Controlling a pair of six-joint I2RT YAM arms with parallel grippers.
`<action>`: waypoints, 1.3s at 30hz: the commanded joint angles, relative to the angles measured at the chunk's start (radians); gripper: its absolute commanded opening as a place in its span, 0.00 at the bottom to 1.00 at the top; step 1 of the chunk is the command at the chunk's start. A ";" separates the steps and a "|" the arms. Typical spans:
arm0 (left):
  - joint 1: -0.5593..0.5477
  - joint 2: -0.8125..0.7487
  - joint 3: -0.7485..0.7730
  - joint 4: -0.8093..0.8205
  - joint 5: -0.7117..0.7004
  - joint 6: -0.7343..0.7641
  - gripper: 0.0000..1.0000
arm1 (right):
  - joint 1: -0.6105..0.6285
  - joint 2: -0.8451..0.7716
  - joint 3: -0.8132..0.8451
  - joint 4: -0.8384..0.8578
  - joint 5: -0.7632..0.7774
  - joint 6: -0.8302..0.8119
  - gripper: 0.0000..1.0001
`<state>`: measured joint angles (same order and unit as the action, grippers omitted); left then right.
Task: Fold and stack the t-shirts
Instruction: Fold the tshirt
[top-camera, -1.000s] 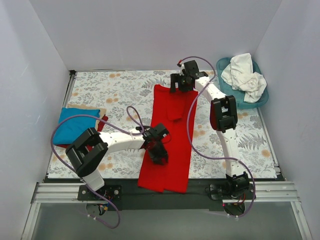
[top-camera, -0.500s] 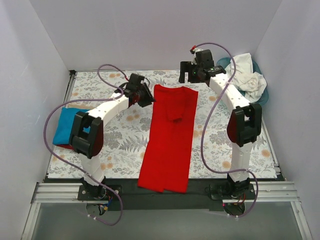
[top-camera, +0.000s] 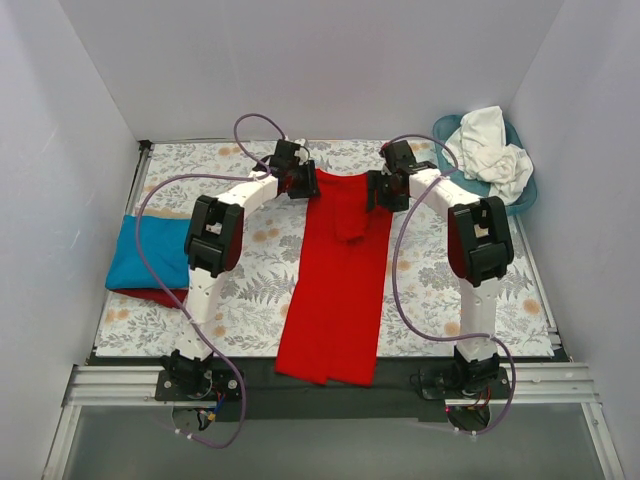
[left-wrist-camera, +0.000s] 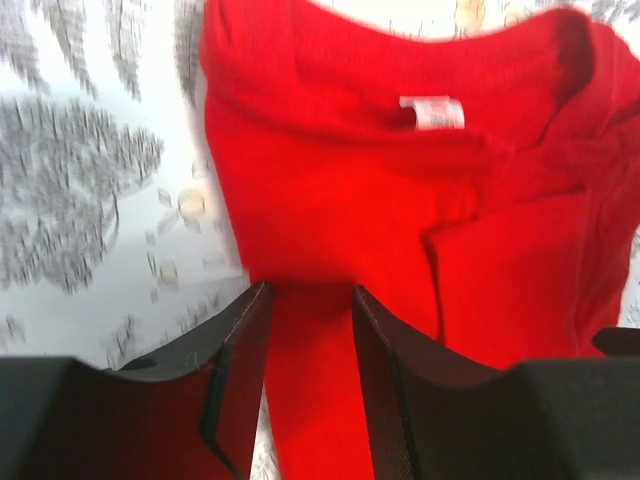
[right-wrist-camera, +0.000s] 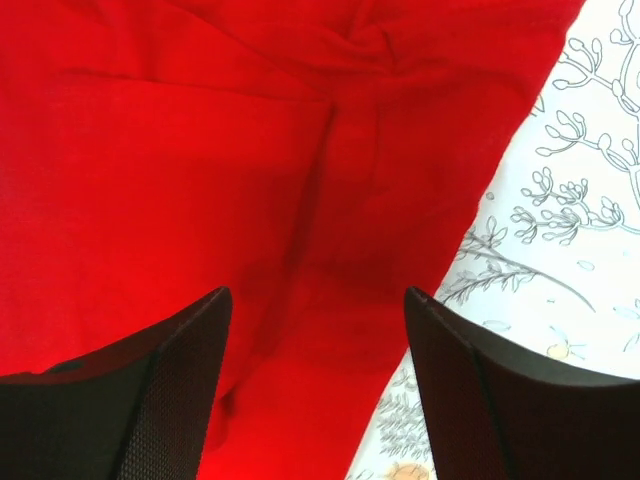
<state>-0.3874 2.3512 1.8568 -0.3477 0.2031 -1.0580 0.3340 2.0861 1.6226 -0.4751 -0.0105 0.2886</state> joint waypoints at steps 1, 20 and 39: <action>0.009 0.049 0.084 -0.031 -0.019 0.093 0.36 | -0.015 0.041 0.055 0.018 0.007 0.003 0.72; 0.073 0.318 0.364 0.051 -0.277 -0.120 0.40 | -0.064 0.545 0.771 0.033 -0.057 -0.174 0.98; 0.131 -0.090 0.032 0.227 0.008 -0.088 0.43 | 0.071 -0.318 -0.097 0.041 0.061 -0.019 0.77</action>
<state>-0.2451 2.4268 1.9717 -0.1337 0.1417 -1.1503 0.3138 1.9251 1.7157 -0.3931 -0.0113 0.2295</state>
